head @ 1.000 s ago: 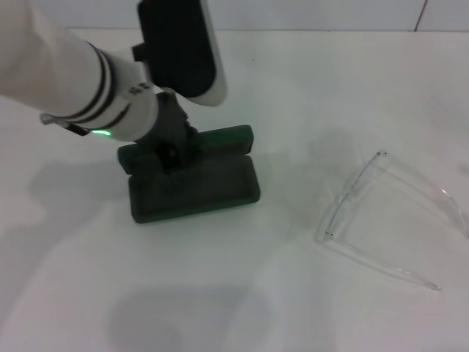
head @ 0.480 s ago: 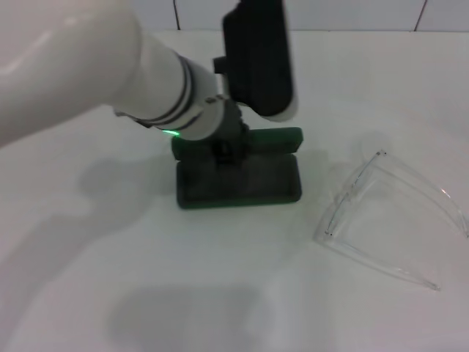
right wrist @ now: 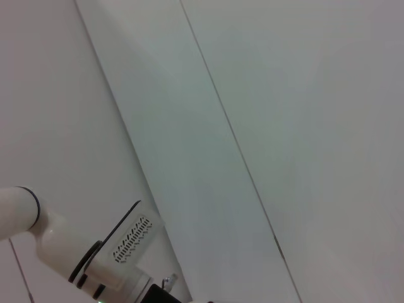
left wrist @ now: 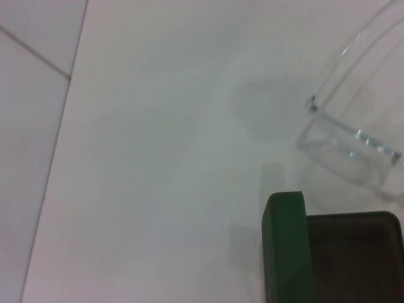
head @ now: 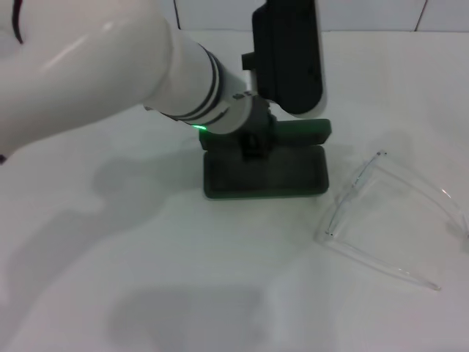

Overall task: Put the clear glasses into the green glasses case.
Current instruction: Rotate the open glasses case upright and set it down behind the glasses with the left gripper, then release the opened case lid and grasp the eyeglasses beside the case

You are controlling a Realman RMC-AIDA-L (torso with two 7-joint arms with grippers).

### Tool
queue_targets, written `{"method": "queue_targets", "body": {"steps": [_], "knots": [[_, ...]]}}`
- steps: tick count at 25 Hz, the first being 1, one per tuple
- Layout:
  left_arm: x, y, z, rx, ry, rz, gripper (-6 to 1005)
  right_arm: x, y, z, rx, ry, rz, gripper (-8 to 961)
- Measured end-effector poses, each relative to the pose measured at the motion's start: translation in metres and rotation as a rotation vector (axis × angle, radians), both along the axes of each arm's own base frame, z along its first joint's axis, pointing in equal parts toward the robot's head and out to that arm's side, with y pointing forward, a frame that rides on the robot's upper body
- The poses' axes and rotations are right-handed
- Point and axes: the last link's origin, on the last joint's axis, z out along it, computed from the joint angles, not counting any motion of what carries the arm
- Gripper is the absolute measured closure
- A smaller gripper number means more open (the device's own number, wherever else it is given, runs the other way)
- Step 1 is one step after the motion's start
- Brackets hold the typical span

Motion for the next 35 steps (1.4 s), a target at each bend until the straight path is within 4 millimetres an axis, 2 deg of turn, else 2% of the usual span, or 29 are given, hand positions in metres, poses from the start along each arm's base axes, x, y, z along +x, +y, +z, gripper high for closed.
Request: {"method": "queue_targets", "body": {"steps": [13, 24, 29, 35], "knots": [[-0.003, -0.001, -0.012, -0.015, 0.004, -0.026, 763, 0.0, 0.0, -0.002, -0.014, -0.001, 0.002, 81], [-0.007, -0.001, -0.013, -0.015, 0.007, -0.033, 755, 0.001, -0.002, -0.002, -0.013, -0.002, -0.005, 80], [-0.009, -0.001, -0.012, -0.008, 0.009, -0.028, 579, 0.001, -0.002, -0.002, -0.012, -0.002, -0.004, 80], [-0.005, -0.002, -0.01, -0.006, 0.001, -0.035, 556, 0.001, -0.002, -0.001, -0.009, -0.003, -0.004, 80]]}}
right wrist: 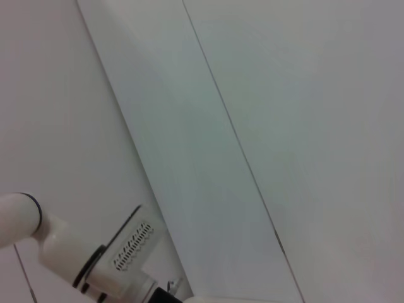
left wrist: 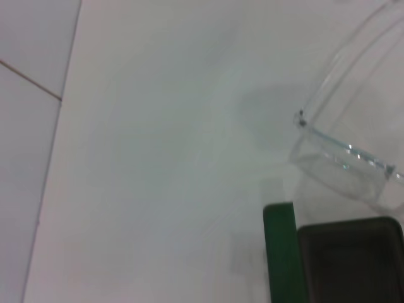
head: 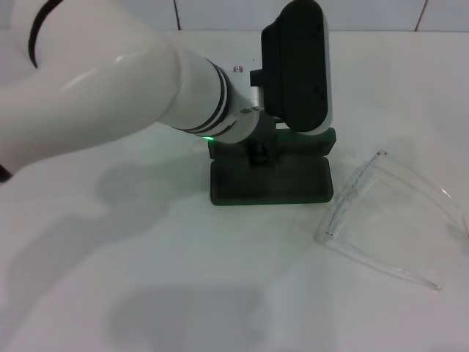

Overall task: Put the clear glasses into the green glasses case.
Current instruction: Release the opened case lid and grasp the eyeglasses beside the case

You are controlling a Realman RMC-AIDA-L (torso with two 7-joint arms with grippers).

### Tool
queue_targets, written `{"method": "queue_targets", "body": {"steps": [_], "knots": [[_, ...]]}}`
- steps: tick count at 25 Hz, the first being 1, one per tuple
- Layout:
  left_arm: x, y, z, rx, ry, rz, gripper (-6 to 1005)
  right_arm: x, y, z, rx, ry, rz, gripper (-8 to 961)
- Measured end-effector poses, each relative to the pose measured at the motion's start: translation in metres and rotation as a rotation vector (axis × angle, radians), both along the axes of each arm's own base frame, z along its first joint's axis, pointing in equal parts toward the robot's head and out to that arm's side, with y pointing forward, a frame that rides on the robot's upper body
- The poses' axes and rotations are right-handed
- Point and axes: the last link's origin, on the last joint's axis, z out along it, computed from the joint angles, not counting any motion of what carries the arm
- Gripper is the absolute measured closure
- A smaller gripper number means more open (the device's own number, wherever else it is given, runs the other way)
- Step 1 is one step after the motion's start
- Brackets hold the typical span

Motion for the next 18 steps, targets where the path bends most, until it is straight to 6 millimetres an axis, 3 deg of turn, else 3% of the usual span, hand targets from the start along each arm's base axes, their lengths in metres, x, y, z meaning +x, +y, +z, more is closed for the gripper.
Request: {"method": "queue_targets", "body": {"steps": [4, 9, 14, 18], "knots": [[0.011, -0.003, 0.005, 0.005, -0.024, -0.03, 555, 0.0, 0.0, 0.002, 0.0, -0.011, 0.002, 80], [0.024, -0.012, 0.027, 0.021, -0.051, -0.056, 555, -0.002, 0.003, 0.004, -0.011, -0.027, 0.011, 80], [0.031, -0.016, 0.067, 0.089, -0.185, -0.043, 554, -0.008, 0.015, 0.005, -0.049, -0.076, 0.041, 81], [0.03, -0.014, 0.104, 0.098, -0.408, 0.009, 556, -0.018, 0.038, -0.001, -0.128, -0.176, 0.078, 80]]}}
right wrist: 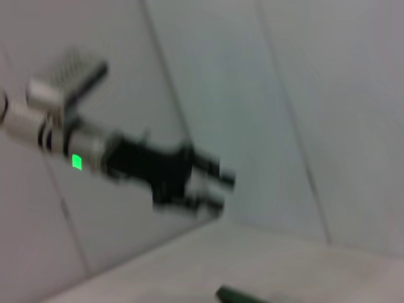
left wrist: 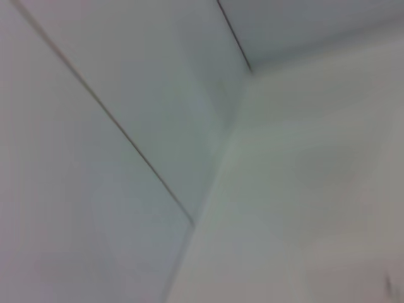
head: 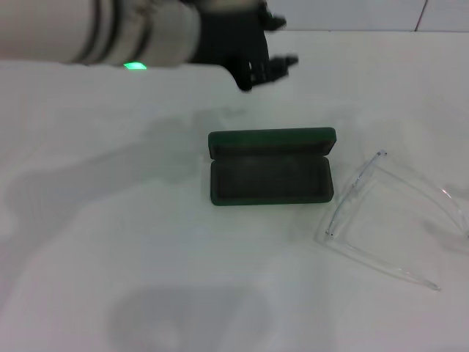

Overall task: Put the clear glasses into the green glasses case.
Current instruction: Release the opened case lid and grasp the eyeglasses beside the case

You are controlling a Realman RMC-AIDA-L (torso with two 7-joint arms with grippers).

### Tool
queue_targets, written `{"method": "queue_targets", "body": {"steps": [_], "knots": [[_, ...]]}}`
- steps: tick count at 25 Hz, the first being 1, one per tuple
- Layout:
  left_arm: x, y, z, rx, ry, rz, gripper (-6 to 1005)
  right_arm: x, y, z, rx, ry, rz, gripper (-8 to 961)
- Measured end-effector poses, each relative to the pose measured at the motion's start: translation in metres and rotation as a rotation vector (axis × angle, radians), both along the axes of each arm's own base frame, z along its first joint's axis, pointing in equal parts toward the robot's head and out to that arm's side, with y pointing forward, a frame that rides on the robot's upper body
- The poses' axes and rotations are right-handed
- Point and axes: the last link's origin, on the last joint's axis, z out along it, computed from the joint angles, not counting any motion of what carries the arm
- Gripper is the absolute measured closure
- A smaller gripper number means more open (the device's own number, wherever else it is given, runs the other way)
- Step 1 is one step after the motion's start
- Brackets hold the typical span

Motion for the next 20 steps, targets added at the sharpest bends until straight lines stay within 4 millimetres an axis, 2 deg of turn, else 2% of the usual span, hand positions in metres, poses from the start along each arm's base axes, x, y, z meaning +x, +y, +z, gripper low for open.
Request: {"method": "queue_targets", "body": {"steps": [2, 6, 7, 8, 10, 12, 14, 15, 20], "knots": [[-0.003, 0.001, 0.018, -0.011, -0.118, 0.013, 557, -0.007, 0.011, -0.003, -0.038, -0.045, 0.03, 80], [-0.024, 0.0, 0.06, -0.005, -0.321, 0.048, 561, -0.029, 0.036, -0.009, -0.093, -0.182, 0.128, 81], [-0.037, -0.004, 0.083, -0.011, -0.449, 0.075, 562, -0.033, 0.041, -0.01, -0.098, -0.209, 0.141, 81], [-0.037, -0.004, 0.083, -0.011, -0.449, 0.075, 562, -0.04, 0.048, -0.011, -0.107, -0.255, 0.162, 81], [-0.053, -0.007, 0.104, -0.039, -0.597, 0.095, 564, -0.055, 0.062, -0.014, -0.138, -0.321, 0.185, 87], [-0.067, -0.012, 0.116, -0.089, -0.715, 0.091, 565, -0.072, 0.075, -0.018, -0.18, -0.38, 0.221, 93], [-0.086, -0.018, 0.123, -0.137, -0.811, 0.092, 567, -0.096, 0.092, -0.025, -0.234, -0.469, 0.294, 99], [-0.095, -0.02, 0.124, -0.155, -0.846, 0.094, 568, -0.101, 0.096, -0.027, -0.253, -0.5, 0.313, 102], [-0.126, -0.026, 0.112, -0.203, -0.885, 0.121, 573, -0.141, 0.118, -0.046, -0.437, -0.751, 0.485, 117]]}}
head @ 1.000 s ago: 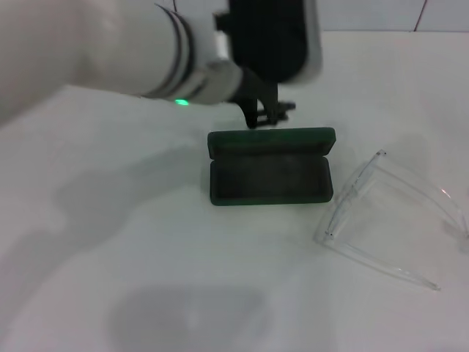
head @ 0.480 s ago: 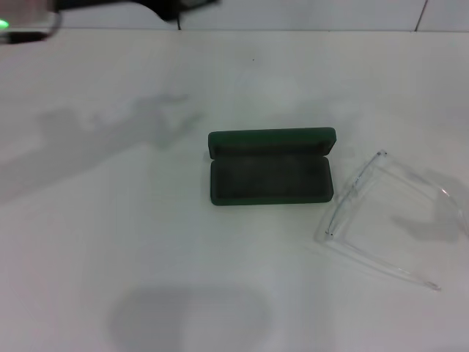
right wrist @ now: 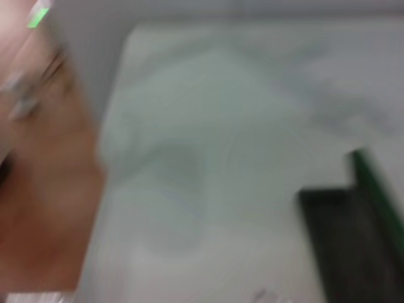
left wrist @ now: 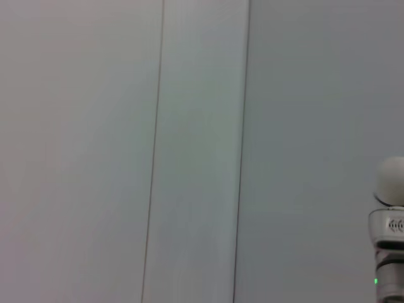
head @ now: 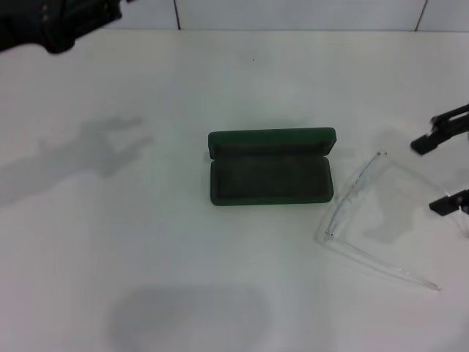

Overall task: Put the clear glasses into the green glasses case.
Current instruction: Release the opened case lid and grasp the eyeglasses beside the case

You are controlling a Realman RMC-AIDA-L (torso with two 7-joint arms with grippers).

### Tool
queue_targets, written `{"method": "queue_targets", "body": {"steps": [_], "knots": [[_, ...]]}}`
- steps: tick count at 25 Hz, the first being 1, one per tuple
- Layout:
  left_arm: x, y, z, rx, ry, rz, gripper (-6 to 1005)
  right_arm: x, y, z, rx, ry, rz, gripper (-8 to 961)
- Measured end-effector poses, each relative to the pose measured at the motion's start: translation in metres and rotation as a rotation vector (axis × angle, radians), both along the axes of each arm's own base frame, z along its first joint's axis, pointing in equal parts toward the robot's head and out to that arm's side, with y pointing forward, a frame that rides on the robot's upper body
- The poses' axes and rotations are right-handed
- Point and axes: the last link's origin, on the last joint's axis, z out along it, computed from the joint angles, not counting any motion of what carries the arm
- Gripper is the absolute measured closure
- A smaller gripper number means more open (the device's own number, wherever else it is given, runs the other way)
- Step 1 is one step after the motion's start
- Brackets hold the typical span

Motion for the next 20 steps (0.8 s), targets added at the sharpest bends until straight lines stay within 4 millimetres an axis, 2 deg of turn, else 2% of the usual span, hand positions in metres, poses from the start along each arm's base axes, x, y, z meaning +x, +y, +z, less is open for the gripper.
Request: {"method": "queue_targets", "body": {"steps": [4, 6, 8, 12, 17, 20], "knots": [[-0.015, -0.001, -0.01, -0.002, -0.059, 0.01, 575, -0.028, 0.014, -0.014, -0.071, -0.203, 0.126, 129], [-0.021, -0.001, -0.013, 0.0, -0.087, 0.025, 575, -0.033, 0.017, -0.018, -0.082, -0.24, 0.151, 171], [-0.026, -0.001, -0.016, -0.001, -0.112, 0.042, 575, -0.054, 0.025, -0.035, -0.121, -0.379, 0.265, 213], [-0.034, -0.004, -0.022, -0.008, -0.141, 0.067, 575, -0.064, 0.025, -0.058, -0.155, -0.489, 0.363, 297], [-0.042, -0.009, -0.026, -0.003, -0.149, 0.088, 575, -0.066, 0.022, -0.096, -0.183, -0.618, 0.518, 331], [-0.042, -0.01, -0.027, -0.004, -0.15, 0.091, 575, -0.064, 0.022, -0.111, -0.178, -0.673, 0.59, 352]]}}
